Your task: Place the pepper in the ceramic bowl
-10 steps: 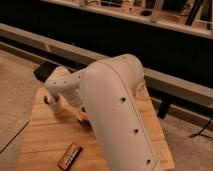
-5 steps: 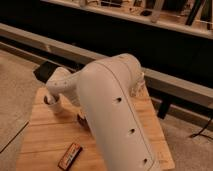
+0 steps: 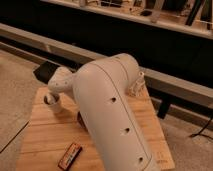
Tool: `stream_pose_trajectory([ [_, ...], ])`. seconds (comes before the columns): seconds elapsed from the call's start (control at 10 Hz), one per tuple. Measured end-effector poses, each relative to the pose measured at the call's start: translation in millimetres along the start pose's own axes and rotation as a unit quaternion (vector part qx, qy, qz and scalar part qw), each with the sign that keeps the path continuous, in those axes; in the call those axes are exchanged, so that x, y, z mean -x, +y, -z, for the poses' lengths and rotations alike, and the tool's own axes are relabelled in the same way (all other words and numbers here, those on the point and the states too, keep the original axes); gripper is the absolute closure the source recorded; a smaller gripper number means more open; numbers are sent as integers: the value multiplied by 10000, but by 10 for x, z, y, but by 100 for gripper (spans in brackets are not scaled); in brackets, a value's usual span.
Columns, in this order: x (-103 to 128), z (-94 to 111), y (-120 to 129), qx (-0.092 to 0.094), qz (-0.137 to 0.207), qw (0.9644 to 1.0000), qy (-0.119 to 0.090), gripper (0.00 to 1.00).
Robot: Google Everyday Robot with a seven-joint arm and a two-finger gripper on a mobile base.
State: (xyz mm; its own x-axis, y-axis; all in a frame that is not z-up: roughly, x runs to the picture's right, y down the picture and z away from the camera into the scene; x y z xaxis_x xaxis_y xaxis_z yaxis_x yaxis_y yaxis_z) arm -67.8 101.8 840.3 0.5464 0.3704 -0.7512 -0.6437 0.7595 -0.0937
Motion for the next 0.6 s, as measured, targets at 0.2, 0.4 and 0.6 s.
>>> stream_pose_trajectory([
  [0.2,35,-2,-13,-49,-127,9999,-21,20],
  [0.4,78,12,-19,-67,-257,9996,-78,20],
  [0.6,102,16,-39,-86,-365,9992,-111,20],
])
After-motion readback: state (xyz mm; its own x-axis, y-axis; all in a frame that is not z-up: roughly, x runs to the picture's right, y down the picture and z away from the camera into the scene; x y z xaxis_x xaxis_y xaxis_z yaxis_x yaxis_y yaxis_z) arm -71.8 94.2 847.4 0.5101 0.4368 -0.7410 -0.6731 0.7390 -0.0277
